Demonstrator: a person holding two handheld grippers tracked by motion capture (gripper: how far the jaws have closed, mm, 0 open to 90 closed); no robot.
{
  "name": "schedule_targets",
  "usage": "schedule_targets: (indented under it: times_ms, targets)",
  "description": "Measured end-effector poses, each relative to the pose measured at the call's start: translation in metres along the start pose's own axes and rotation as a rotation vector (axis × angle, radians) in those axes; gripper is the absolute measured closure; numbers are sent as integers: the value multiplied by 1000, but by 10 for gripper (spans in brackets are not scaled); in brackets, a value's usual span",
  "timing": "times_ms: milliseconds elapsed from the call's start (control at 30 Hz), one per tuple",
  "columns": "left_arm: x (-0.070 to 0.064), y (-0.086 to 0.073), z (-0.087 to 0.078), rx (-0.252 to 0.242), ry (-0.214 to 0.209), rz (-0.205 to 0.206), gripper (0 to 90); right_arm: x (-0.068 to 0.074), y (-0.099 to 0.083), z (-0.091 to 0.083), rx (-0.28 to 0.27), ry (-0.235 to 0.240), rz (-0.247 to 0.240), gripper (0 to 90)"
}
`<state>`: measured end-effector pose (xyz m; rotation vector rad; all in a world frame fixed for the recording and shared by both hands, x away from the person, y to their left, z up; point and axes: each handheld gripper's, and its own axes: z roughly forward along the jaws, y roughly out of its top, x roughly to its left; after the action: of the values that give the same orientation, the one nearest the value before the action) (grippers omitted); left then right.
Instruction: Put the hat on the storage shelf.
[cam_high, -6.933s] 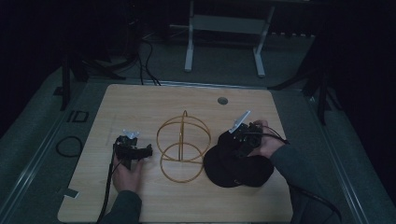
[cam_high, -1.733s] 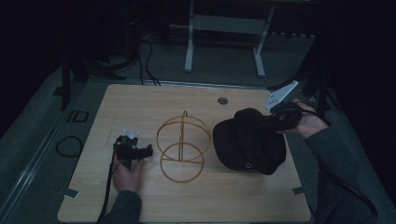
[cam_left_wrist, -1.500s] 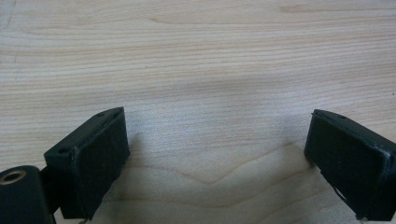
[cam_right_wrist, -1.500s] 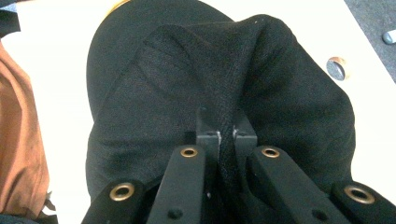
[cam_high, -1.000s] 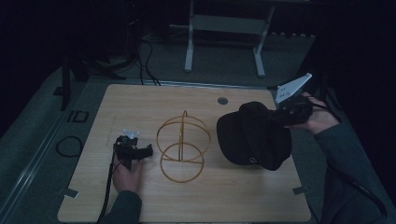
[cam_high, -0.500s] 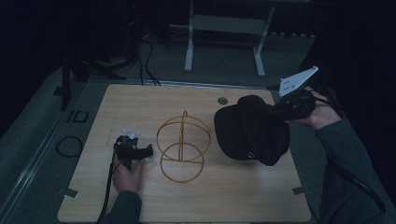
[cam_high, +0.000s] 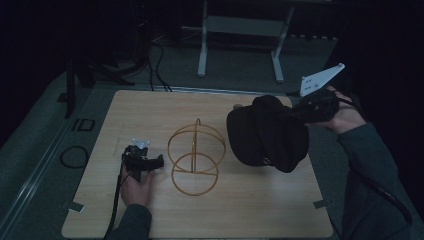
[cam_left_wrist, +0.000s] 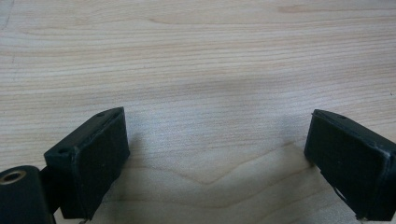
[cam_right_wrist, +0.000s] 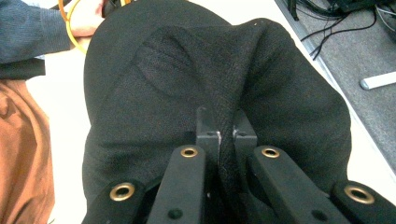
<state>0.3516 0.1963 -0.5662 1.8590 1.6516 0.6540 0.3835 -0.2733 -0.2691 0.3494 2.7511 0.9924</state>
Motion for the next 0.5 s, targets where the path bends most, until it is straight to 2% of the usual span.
schedule_targets:
  times_ms: [500]
  targets:
    - [0, 0, 0, 0, 0, 0, 60, 1, 15, 4, -24, 4, -17, 865]
